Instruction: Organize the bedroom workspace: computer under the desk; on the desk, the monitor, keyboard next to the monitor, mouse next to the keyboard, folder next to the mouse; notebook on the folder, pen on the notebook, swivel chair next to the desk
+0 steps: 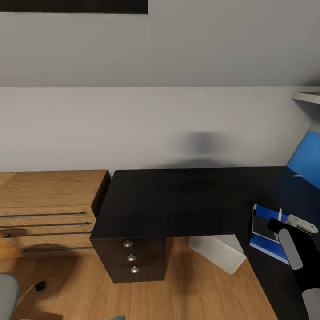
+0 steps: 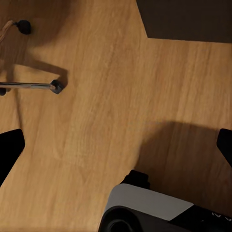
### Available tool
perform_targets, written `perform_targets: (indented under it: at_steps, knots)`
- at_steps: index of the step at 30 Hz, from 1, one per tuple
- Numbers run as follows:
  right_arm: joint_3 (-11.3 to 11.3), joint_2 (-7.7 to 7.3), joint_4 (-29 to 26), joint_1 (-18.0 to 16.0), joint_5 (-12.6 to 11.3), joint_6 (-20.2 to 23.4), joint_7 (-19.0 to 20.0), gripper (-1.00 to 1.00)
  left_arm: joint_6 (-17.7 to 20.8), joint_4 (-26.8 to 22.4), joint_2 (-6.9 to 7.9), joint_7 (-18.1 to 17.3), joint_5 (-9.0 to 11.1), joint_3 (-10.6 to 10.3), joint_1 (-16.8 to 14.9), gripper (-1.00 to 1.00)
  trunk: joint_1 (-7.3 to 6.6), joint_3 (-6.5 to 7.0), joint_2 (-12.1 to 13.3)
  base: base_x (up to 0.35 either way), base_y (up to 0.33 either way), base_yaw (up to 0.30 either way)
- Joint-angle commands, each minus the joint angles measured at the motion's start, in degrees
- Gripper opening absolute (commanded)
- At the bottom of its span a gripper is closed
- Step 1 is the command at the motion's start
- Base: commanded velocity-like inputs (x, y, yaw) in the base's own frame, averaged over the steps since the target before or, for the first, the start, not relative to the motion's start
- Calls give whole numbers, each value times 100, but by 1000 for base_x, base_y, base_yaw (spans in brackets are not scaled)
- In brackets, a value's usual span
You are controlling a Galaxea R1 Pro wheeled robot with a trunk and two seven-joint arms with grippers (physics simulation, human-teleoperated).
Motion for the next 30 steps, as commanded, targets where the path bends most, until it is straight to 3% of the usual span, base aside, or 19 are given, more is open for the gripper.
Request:
perform_targets:
  at_steps: [1, 11, 18, 23, 30]
  knots:
    - [12, -2, 80, -3, -45, -9, -32, -100, -30, -9, 8, 35, 55, -42, -10, 100, 1, -6, -5, 50, -11, 0]
    - [23, -27, 925, -40, 45, -395, -29, -100, -30, -9, 5, 35, 53, -38, -10, 100, 1, -6, -5, 173, -2, 0]
    - [31, -111, 1842, -456, 392, -862, -20, -100, -30, -9, 1, 35, 56, -63, -10, 100, 1, -6, -5, 118, -47, 0]
    - [33, -164, 1979, -524, 448, -899, 149, -100, -30, -9, -1, 41, 61, -182, -10, 100, 1, -6, -5, 108, -81, 0]
    - [33, -193, 2024, -538, 462, -902, 182, -100, -30, -9, 4, 44, 61, -196, -10, 100, 1, -6, -5, 6, -4, 0]
